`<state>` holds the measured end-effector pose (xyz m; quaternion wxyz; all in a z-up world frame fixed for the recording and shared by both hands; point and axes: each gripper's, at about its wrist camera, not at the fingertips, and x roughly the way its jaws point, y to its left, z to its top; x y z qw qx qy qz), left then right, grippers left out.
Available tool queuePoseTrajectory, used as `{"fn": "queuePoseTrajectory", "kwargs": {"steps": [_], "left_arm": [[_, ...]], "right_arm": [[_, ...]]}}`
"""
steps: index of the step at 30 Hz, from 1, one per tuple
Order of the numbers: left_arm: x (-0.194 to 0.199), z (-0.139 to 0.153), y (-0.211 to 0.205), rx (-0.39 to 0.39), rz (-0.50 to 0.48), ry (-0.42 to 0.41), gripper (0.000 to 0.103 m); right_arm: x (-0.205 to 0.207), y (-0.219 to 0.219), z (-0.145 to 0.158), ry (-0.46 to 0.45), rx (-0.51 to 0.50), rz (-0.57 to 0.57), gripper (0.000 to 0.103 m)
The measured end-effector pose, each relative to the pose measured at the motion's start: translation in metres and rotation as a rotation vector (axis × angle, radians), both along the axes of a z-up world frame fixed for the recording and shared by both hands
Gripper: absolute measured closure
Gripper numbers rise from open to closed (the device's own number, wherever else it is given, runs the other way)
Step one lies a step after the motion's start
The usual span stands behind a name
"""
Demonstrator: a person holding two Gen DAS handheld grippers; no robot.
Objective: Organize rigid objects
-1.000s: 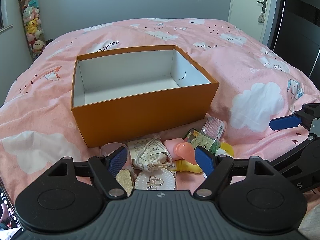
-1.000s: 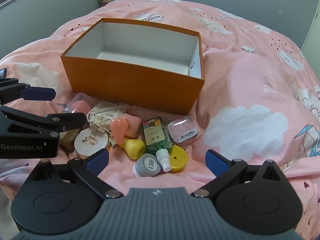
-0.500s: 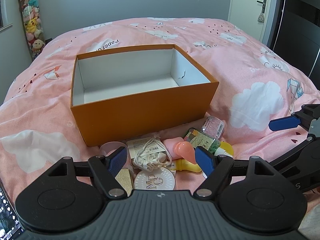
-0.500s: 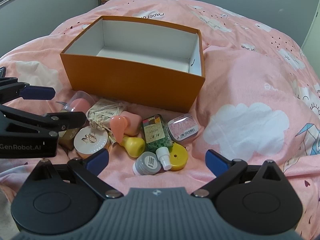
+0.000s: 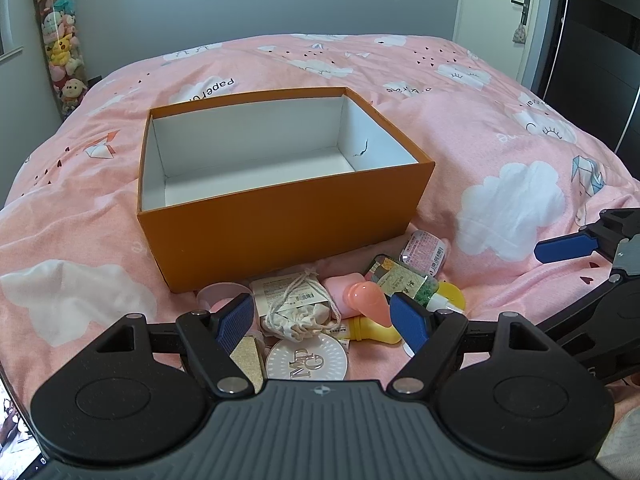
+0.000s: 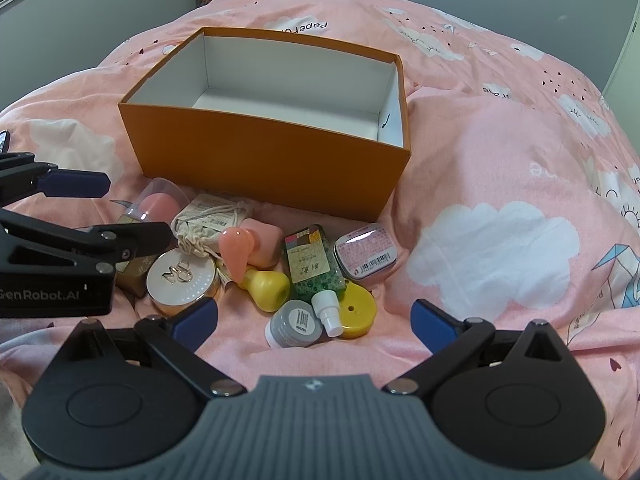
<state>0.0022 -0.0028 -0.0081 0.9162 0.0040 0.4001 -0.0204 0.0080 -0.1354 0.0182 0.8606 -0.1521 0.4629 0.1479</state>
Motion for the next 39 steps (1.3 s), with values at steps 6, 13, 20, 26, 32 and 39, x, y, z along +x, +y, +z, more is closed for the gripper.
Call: {"fn": "queuePoseTrajectory", "kwargs": {"steps": [6,13,20,26,32,39], "left_arm": [[0.0,0.0,0.0,-0.003,-0.002,0.001,0.012],[0.002,-0.003,0.002,-0.024,-0.005,0.02,0.012],[0.007,-0.009,0.017,-0.081,0.019,0.078,0.019],[0.013,-0.017,0.041,-0.11,0.071,0.15,0.031],[0.022,-0.025,0.07,-0.155,0.119,0.213,0.045],[0.036,-0.036,0.092,-0.163,0.167,0.284,0.051]], "right_arm": [[0.001,0.001,-0.001,0.007,0.0,-0.001,0.002],[0.004,0.003,-0.005,0.03,-0.009,0.005,0.002],[0.01,0.005,-0.007,0.045,-0.033,0.025,0.002],[0.025,0.011,-0.005,0.075,-0.036,0.098,0.013],[0.05,0.022,-0.002,0.111,-0.037,0.147,0.043],[0.091,0.038,-0.007,0.239,0.129,0.111,0.08]]}}
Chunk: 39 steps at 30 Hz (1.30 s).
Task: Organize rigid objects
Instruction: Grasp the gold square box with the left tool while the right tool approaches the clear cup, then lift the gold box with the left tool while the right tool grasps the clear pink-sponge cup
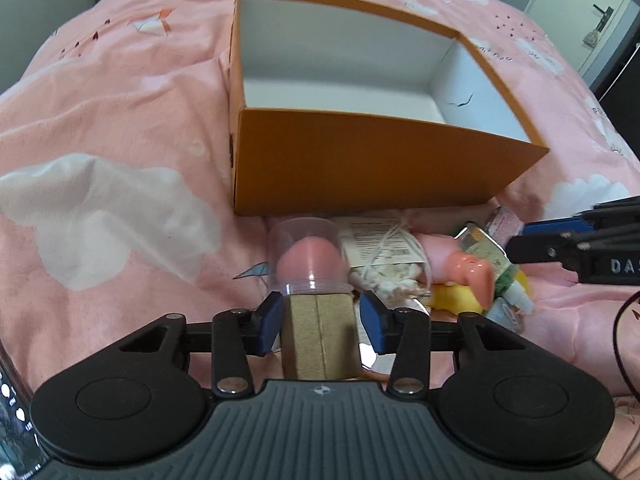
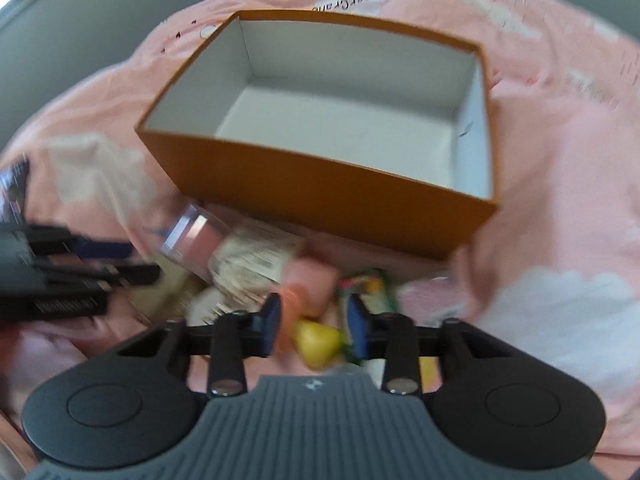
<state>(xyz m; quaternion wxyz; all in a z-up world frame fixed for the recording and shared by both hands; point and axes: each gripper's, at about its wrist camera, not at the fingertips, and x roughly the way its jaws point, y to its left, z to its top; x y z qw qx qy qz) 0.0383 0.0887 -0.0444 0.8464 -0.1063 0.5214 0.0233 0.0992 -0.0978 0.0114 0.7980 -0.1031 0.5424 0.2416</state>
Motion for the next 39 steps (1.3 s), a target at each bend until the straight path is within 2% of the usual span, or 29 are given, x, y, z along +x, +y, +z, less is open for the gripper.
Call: {"fn": "queuePoseTrajectory", "kwargs": {"steps": [2,4,6,9,13,15,18,23,27,29,34,39], "left_arm": [[0.002,-0.003,0.001,-0.005,-0.02,0.026,0.051],[0.001,-0.005,0.001,-0.014,-0.032,0.031,0.047],[0.0,-0.007,-0.001,-0.015,-0.043,0.039,0.039],[0.0,-0.012,-0.004,-0.009,-0.06,0.053,0.034],[0.003,-0.026,-0.008,0.004,-0.075,0.089,0.033],[0.005,-0.031,-0.009,-0.005,-0.076,0.105,0.033],[0.005,-0.037,-0.011,0.006,-0.073,0.107,0.033],[0.006,-0.043,-0.013,0.031,-0.07,0.113,0.035],[0.008,-0.048,-0.012,0.025,-0.056,0.114,0.045],[0.007,-0.047,-0.009,0.015,-0.049,0.106,0.047],[-0.003,-0.03,-0.006,0.047,-0.017,0.067,0.051],[-0.013,-0.002,0.008,0.065,0.036,-0.009,0.052]], "right_arm": [[0.006,0.01,-0.007,0.034,0.04,0.015,0.087],[0.006,0.021,-0.017,0.077,0.066,0.042,0.087],[0.005,0.033,-0.028,0.117,0.08,0.065,0.087],[0.0,0.043,-0.039,0.141,0.078,0.085,0.084],[0.0,0.043,-0.039,0.137,0.101,0.074,0.081],[0.0,0.044,-0.04,0.144,0.1,0.08,0.073],[-0.002,0.048,-0.042,0.143,0.076,0.088,0.071],[-0.004,0.055,-0.045,0.122,0.038,0.118,0.068],[-0.003,0.06,-0.049,0.129,0.028,0.139,0.068],[-0.003,0.061,-0.051,0.136,0.028,0.153,0.068],[0.004,0.068,-0.053,0.154,0.018,0.145,0.068],[0.009,0.083,-0.046,0.129,0.043,0.146,0.068]]}}
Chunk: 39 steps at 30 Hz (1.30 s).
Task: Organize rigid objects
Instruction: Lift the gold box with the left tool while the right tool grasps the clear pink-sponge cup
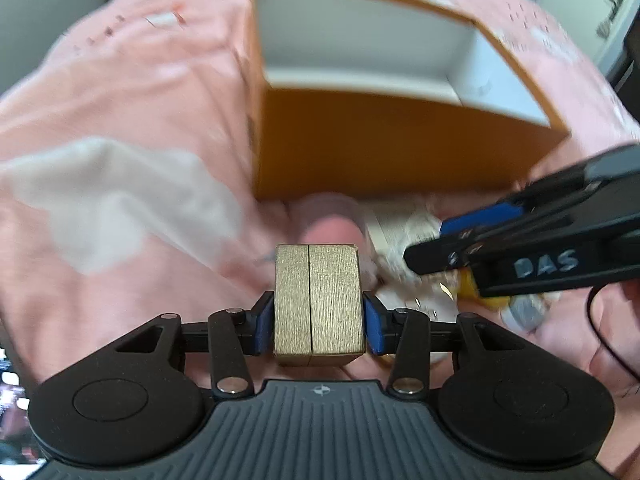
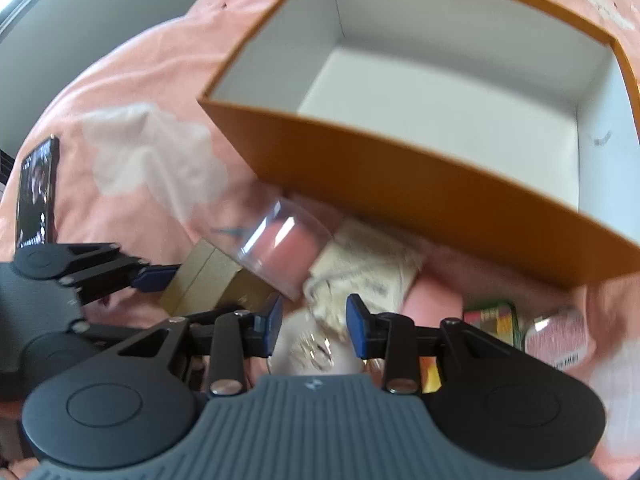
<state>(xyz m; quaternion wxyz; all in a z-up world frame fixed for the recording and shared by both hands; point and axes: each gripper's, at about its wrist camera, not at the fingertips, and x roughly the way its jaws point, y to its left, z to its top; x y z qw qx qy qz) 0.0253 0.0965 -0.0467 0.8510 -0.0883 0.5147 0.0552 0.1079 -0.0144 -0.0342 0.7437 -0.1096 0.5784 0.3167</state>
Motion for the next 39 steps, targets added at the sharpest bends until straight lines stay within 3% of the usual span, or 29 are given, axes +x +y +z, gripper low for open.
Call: {"fn": "queuePoseTrajectory", "kwargs": {"steps": [4,9,15,25,30,35,39], "left_arm": [[-0.002,0.014,0.017,0.03,0.069,-0.053,0.052],[-0.004,0.013,0.031,0.02,0.118,-0.067,0.052],[-0.003,0.007,0.032,0.05,0.093,-0.046,0.052],[-0.009,-0.005,0.017,0.152,0.063,-0.041,0.052],[-0.009,-0.006,0.021,0.14,0.07,-0.043,0.052],[-0.011,-0.005,0.021,0.135,0.072,-0.054,0.052],[-0.013,-0.002,0.022,0.119,0.08,-0.073,0.052]], "right_arm": [[0.007,0.013,-0.001,0.033,0.053,-0.024,0.063],[0.018,0.014,-0.012,0.108,0.117,-0.122,0.047],[0.016,0.023,-0.018,0.087,0.125,-0.123,0.047],[0.021,0.032,-0.054,0.222,0.096,-0.167,0.045],[0.02,0.04,-0.064,0.252,0.096,-0.171,0.033],[0.023,0.04,-0.072,0.275,0.116,-0.201,0.039],[0.019,0.033,-0.06,0.253,0.126,-0.192,0.039]]}}
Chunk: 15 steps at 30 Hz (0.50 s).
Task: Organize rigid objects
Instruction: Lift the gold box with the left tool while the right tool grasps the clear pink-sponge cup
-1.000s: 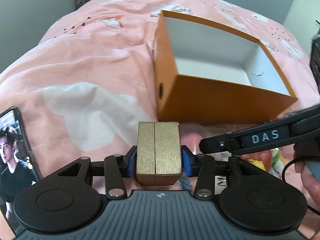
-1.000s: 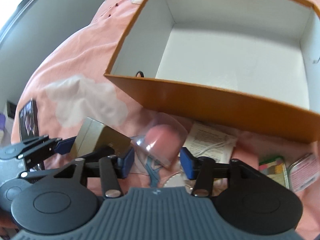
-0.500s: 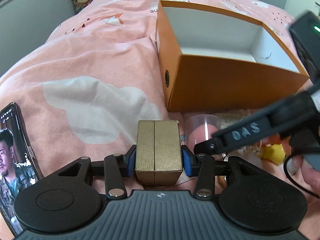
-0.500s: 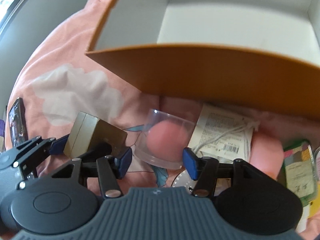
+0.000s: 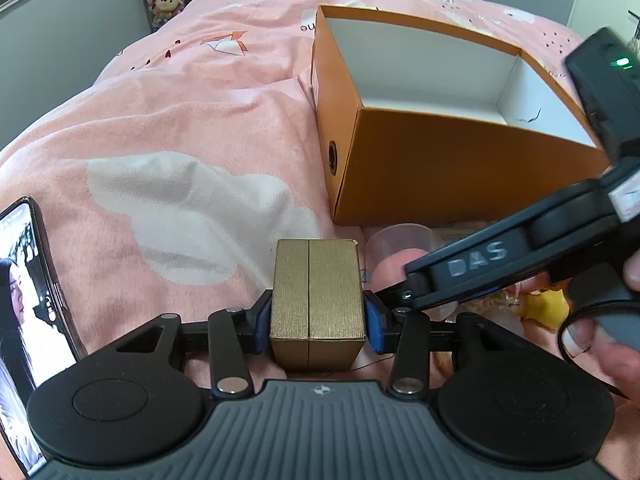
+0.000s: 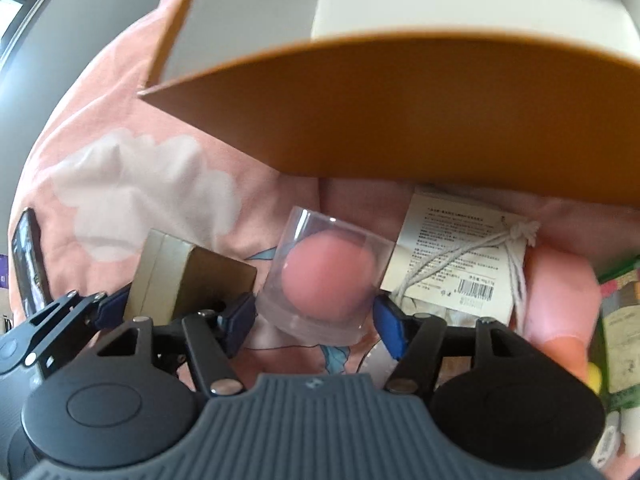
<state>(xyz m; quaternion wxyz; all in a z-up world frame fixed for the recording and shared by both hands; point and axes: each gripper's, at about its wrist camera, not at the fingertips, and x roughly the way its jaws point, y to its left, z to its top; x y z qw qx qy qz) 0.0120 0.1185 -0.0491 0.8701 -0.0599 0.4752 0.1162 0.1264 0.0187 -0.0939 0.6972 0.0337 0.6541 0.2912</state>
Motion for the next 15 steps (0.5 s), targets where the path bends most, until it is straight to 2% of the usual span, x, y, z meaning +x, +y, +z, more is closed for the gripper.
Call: {"fn": "queuePoseTrajectory", "kwargs": {"steps": [5,6,7,8,11,15], "left_arm": [[-0.002,0.007,-0.003,-0.01,0.001,-0.04,0.052],[-0.002,0.01,-0.003,-0.008,0.004,-0.048,0.052],[-0.002,0.012,-0.004,-0.004,0.006,-0.058,0.052],[-0.003,0.015,-0.005,-0.01,0.002,-0.071,0.052],[0.0,0.02,-0.008,-0.016,-0.014,-0.078,0.052],[0.0,0.016,-0.003,-0.023,0.006,-0.049,0.052]], "right_arm": [[-0.007,-0.014,0.036,-0.089,0.028,0.014,0.04],[-0.009,-0.017,0.043,-0.107,0.038,0.014,0.065],[-0.011,-0.021,0.051,-0.128,0.037,0.016,0.077],[-0.012,-0.024,0.058,-0.154,0.017,0.021,0.082],[-0.009,-0.034,0.075,-0.199,0.031,0.025,0.082],[-0.011,-0.036,0.074,-0.226,0.016,0.047,0.079]]}}
